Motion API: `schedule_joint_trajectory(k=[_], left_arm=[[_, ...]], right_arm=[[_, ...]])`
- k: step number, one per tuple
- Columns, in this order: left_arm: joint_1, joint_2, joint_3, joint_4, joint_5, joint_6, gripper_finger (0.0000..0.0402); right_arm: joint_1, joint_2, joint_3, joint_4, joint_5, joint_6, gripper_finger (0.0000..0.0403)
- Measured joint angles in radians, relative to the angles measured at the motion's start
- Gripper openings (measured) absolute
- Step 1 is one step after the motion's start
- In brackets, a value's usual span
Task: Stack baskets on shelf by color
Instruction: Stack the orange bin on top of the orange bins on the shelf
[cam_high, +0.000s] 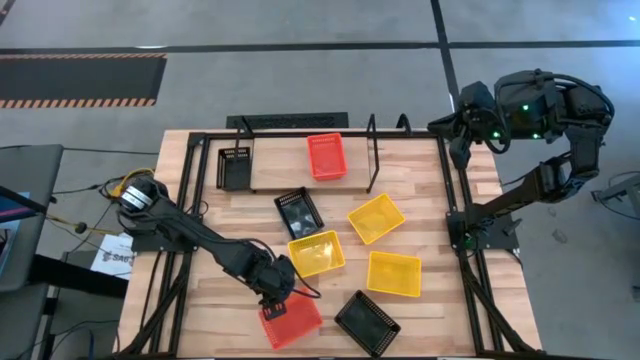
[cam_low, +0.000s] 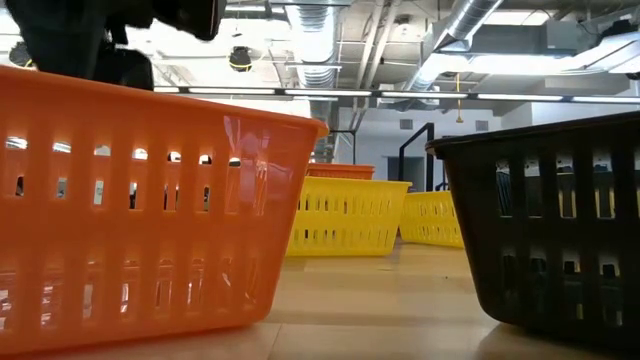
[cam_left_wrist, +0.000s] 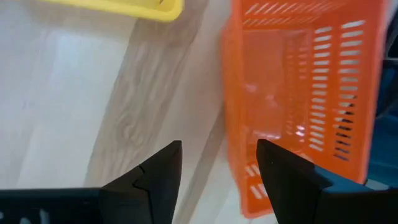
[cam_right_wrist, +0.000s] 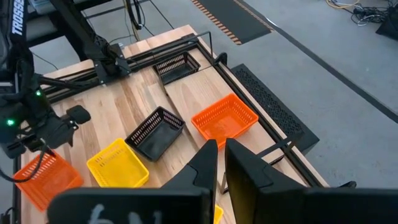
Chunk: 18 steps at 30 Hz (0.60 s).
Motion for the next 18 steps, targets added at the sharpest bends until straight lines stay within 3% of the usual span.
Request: schedule_joint_trajectory(k=[6,14,16,18], left_arm=[[0.000,0.083,0.001,0.033,0.101,0.019,0.0194],[0.008,0.147,-0.001,0.049,0.119,0.021,0.0193],[0.011,0.152,0.000,0.046,0.120,0.024,0.0179],[0.017,0.152,0.006,0.056,0.118,0.029,0.0141]], right_arm=[[0.000,0.000,0.000,0.000,-0.001,-0.003,0.0050],[0.000,0.000,0.000,0.001,-0.003,-0.002,0.0050],[0.000,0.000,0.000,-0.001,-0.003,0.001,0.0050],[0.000,0.000,0.000,0.000,-0.003,0.001,0.0050]])
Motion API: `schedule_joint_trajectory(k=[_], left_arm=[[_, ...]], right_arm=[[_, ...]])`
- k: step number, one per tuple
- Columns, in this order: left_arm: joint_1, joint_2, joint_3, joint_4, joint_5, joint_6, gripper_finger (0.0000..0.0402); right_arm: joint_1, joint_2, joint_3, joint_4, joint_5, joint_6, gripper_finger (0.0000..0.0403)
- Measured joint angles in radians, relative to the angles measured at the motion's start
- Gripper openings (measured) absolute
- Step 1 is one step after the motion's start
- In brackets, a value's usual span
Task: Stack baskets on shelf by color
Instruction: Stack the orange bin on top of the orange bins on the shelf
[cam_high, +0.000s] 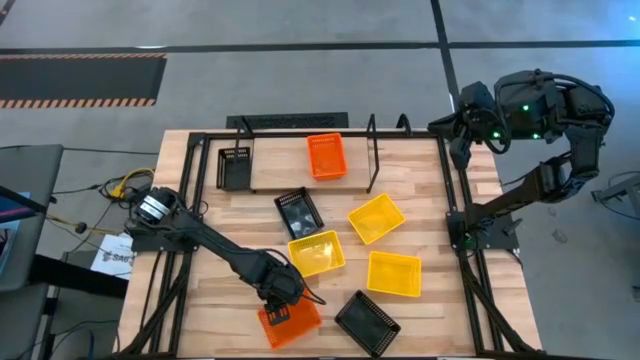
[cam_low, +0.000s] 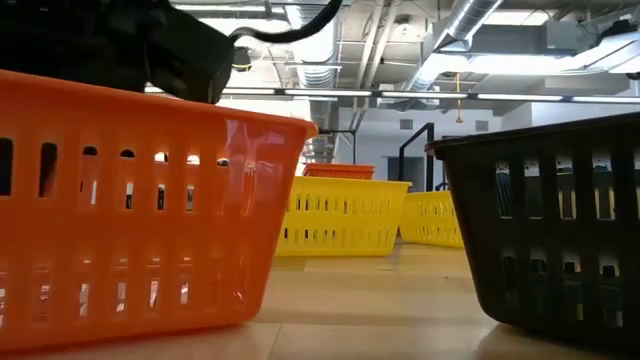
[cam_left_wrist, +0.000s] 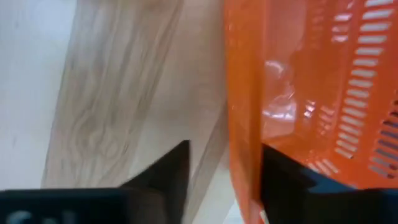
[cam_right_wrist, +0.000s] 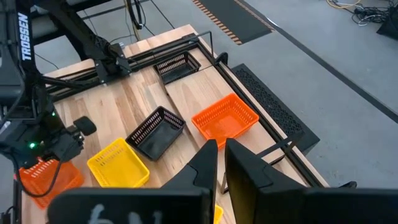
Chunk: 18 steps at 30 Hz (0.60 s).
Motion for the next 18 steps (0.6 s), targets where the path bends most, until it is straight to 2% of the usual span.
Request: schedule_joint_trajectory(k=[3,4,8,12,15,18], left_arm=[[0.015,-0.004,0.000,-0.017,-0.018,0.003,0.0040],[0.022,-0.007,0.000,-0.012,-0.032,0.000,0.0021],[0.044,-0.040,0.023,-0.038,-0.087,0.011,0.0003],[0.060,-0.083,0.140,-0.201,-0.190,0.047,0.0000],[0.071,-0.129,0.266,-0.364,-0.330,0.056,0.0000],[0.080,-0.170,0.399,-0.543,-0.543,0.009,0.0000]], right_arm=[[0.000,0.000,0.000,-0.003,0.000,0.000,0.0050],[0.000,0.000,0.000,-0.002,0.000,0.000,0.0050],[0.000,0.000,0.000,-0.002,0.000,0.000,0.0046],[0.000,0.006,0.000,-0.001,0.000,0.000,0.0036],[0.000,0.014,0.000,-0.001,0.000,0.000,0.0027],[0.000,0.019,0.000,-0.001,0.000,0.000,0.0019]])
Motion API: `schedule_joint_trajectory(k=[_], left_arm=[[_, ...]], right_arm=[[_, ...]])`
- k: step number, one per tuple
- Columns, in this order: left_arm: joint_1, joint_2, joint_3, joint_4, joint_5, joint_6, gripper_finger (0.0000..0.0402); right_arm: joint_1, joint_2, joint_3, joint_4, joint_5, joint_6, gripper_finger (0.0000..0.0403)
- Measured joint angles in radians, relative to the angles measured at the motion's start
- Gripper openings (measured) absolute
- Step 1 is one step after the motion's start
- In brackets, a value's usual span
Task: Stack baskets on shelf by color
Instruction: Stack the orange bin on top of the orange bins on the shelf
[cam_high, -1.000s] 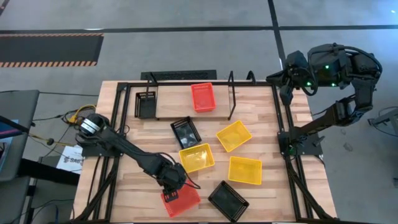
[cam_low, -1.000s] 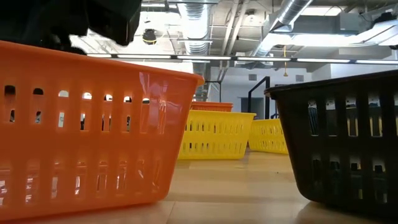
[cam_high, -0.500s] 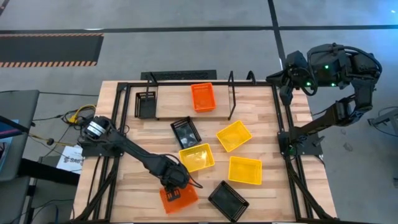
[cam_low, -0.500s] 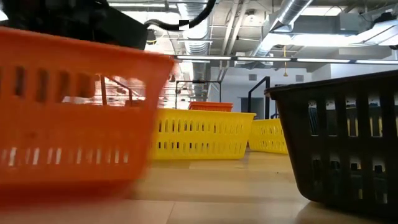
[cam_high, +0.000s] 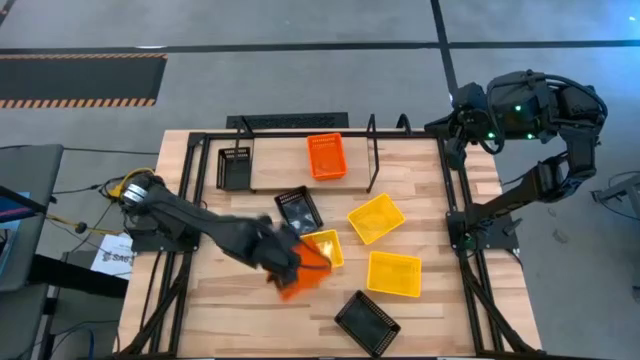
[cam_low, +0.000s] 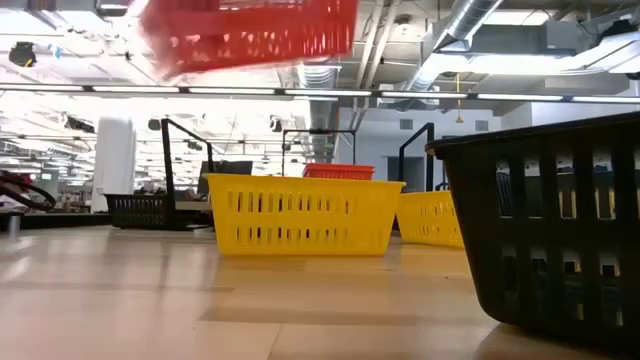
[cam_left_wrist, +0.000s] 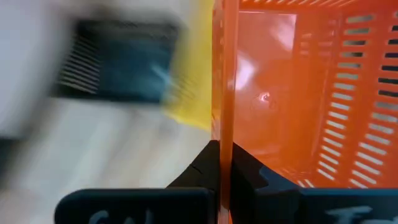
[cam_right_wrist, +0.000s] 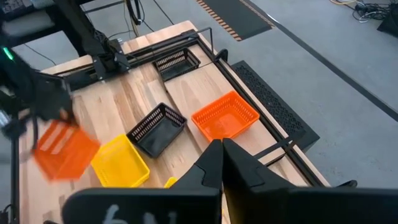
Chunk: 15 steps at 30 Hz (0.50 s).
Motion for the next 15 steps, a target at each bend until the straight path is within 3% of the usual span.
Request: schedule_joint_trajectory(k=[3,6,10,15], left_arm=[[0.018,-0.038,0.113,-0.161,-0.256,-0.077,0.0000],[0.065,-0.071,0.187,-0.245,-0.448,-0.101,0.0000],[0.159,-0.131,0.214,-0.227,-0.591,-0.022,0.0000],[0.299,-0.176,0.214,-0.151,-0.686,0.082,0.0000]], right_arm=[[0.000,0.024,0.000,0.003,0.001,0.000,0.0013],[0.000,0.061,0.000,0.021,0.005,-0.003,0.0013],[0.009,0.117,0.001,0.083,0.040,-0.026,0.0015],[0.065,0.224,0.000,0.110,0.273,-0.011,0.0007]])
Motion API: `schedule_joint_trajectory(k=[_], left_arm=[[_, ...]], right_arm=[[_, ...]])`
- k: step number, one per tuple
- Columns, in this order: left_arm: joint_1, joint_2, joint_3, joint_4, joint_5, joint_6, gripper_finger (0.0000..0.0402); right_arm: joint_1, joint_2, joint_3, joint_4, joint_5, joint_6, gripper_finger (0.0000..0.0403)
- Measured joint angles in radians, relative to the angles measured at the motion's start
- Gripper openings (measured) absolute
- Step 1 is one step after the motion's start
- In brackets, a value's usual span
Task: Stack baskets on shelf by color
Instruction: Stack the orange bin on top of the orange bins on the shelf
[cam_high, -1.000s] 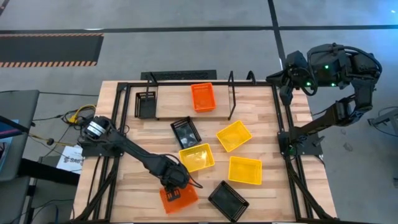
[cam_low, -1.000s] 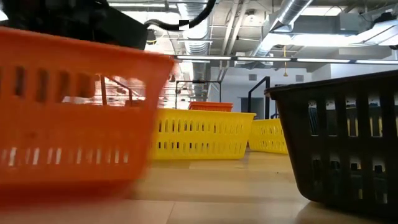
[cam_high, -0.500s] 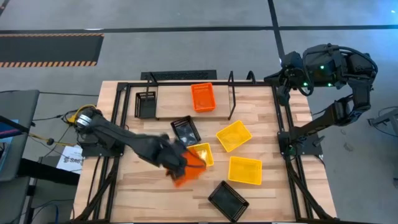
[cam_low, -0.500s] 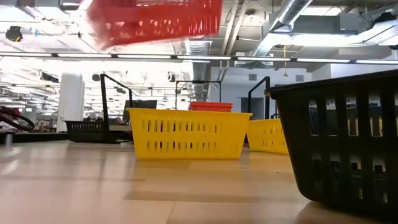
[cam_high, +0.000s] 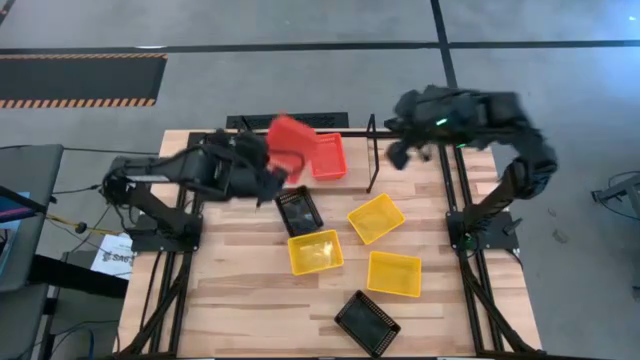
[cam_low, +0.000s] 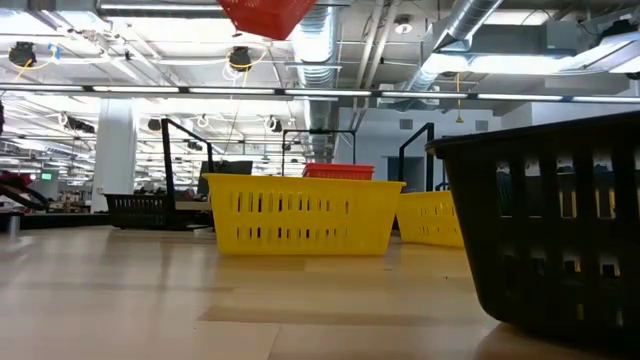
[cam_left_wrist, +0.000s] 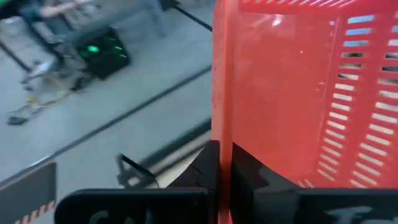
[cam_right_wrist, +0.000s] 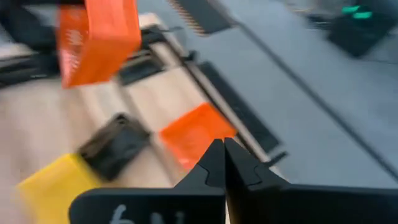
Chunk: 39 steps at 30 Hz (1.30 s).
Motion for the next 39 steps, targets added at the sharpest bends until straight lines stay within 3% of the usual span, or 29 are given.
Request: schedule_joint_trajectory(k=[5,12,15,18,21,27,31,35,39], left_arm=[[0.152,-0.004,0.000,0.141,0.023,0.229,0.0000],[0.302,0.005,-0.001,0.436,0.292,0.615,0.0000],[0.318,0.004,-0.001,0.478,0.338,0.706,0.0000],[0.338,0.000,-0.001,0.480,0.340,0.761,0.0000],[0.368,-0.004,-0.001,0.487,0.367,0.790,0.0000],[0.415,-0.003,-0.001,0.516,0.479,0.844,0.0000],[0.426,-0.003,-0.001,0.548,0.556,0.887,0.0000],[0.424,0.002,-0.001,0.525,0.627,0.908,0.0000],[0.425,0.003,-0.026,0.522,0.630,0.903,0.0000]], right_arm=[[0.072,0.128,0.000,0.026,0.261,0.084,0.0007],[0.145,0.286,0.000,0.002,0.525,0.205,0.0009],[0.154,0.313,-0.003,-0.126,0.559,0.413,0.0016],[0.157,0.273,-0.052,-0.107,0.571,0.489,0.0028],[0.165,0.218,-0.078,-0.117,0.650,0.611,0.0039],[0.150,0.146,-0.150,-0.061,0.593,0.701,0.0051],[0.148,0.150,-0.163,-0.033,0.567,0.660,0.0057],[0.126,0.143,-0.148,0.183,0.528,0.422,0.0063],[0.108,0.120,-0.117,0.535,0.343,0.058,0.0068]])
